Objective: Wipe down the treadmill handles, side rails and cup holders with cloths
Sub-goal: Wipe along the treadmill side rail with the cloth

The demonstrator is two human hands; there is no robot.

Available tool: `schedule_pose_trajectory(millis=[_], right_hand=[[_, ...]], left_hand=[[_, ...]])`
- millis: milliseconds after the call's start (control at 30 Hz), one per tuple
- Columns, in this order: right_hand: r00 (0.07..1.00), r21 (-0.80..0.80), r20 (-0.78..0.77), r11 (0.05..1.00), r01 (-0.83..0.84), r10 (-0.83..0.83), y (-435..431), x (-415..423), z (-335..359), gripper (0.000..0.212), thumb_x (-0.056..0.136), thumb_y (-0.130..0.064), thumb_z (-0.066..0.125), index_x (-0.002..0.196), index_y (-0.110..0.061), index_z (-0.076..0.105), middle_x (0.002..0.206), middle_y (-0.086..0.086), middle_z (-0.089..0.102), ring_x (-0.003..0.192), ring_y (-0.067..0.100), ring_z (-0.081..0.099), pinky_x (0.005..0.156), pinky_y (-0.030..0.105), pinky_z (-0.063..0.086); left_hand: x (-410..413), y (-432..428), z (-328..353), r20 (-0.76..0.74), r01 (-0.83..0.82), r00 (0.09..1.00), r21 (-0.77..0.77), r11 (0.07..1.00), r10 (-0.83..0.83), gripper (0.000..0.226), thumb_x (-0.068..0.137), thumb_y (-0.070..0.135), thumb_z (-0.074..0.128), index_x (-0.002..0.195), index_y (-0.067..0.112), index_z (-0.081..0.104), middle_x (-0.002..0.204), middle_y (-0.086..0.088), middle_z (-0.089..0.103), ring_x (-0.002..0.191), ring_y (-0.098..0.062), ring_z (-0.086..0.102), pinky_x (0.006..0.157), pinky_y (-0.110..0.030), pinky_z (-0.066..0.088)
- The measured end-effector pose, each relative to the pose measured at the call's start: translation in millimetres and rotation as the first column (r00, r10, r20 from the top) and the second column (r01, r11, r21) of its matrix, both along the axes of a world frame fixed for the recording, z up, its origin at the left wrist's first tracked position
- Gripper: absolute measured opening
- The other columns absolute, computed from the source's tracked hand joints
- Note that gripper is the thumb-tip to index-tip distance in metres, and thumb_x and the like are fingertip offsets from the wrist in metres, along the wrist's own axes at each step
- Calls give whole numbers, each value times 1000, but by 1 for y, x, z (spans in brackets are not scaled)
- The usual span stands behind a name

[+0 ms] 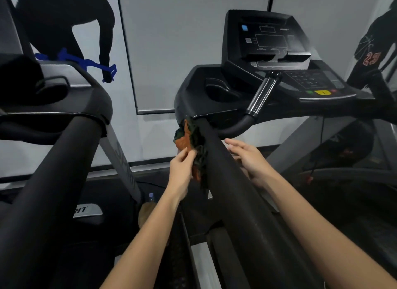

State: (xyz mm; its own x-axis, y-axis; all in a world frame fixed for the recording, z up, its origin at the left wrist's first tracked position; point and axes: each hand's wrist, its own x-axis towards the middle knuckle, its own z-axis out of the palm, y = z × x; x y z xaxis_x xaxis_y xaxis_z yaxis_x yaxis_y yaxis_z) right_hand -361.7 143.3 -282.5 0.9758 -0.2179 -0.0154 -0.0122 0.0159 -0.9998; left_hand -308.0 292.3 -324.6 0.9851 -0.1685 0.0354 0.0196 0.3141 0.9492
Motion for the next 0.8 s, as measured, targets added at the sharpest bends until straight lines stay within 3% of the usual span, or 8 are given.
schedule_pose_trajectory(millis=[167,267,367,433,533,600,667,800], right_hand=[[999,43,53,999,-4,1,-12,-27,6,30,98,-11,40,124,-13,55,99,2,63,62,8,62,51,17,49],[991,44,135,999,10,-16,-23,-48,14,27,98,-12,39,117,-15,59,97,3,66,83,16,65,72,30,56],[977,-228,205,967,115,-68,-35,-63,17,32,94,-18,50,124,-25,55,122,5,57,110,18,56,98,38,47],[977,-344,203,939,5,69,-36,-79,20,35,91,-20,55,125,-28,54,127,5,53,109,15,55,94,31,48],[927,-447,-11,827,-340,375,-24,-101,23,47,90,-23,58,135,-23,45,135,-2,49,114,12,53,89,20,46],[918,-504,-33,786,-357,396,-21,-102,21,58,88,-23,60,141,-20,37,146,-6,36,127,14,44,96,21,39],[930,-488,-6,811,-324,368,-18,-98,22,63,87,-23,63,142,-17,34,149,-3,31,132,18,39,103,27,36],[947,-504,35,823,-260,320,-12,-82,21,60,87,-23,63,140,-12,37,150,2,32,130,20,42,110,35,34]], left_hand=[[-39,3,19,266,-72,963,353,933,-27,41,76,40,70,114,26,65,109,4,62,102,-8,60,91,-19,46],[-63,-3,45,384,-135,912,613,778,-144,46,76,38,71,116,19,66,112,3,58,107,-10,56,97,-18,42],[-88,-7,67,357,-117,907,725,679,-225,51,76,35,73,122,19,61,122,3,60,113,-12,54,99,-25,42],[-101,-6,75,292,-34,900,789,614,-325,55,76,27,75,128,19,57,121,3,57,110,-10,53,94,-21,40],[-108,2,77,212,52,885,841,539,-416,62,76,22,75,133,21,52,131,2,52,119,-14,48,102,-26,37],[-108,6,74,195,68,892,835,547,-408,66,75,21,76,135,23,49,141,-1,46,129,-20,42,110,-37,33],[-105,7,70,189,61,917,804,592,-352,67,73,20,78,134,22,49,142,-4,45,130,-23,42,110,-42,34],[-96,5,67,174,33,963,680,732,-205,57,76,13,75,128,16,53,127,-14,57,114,-29,57,100,-42,47]])
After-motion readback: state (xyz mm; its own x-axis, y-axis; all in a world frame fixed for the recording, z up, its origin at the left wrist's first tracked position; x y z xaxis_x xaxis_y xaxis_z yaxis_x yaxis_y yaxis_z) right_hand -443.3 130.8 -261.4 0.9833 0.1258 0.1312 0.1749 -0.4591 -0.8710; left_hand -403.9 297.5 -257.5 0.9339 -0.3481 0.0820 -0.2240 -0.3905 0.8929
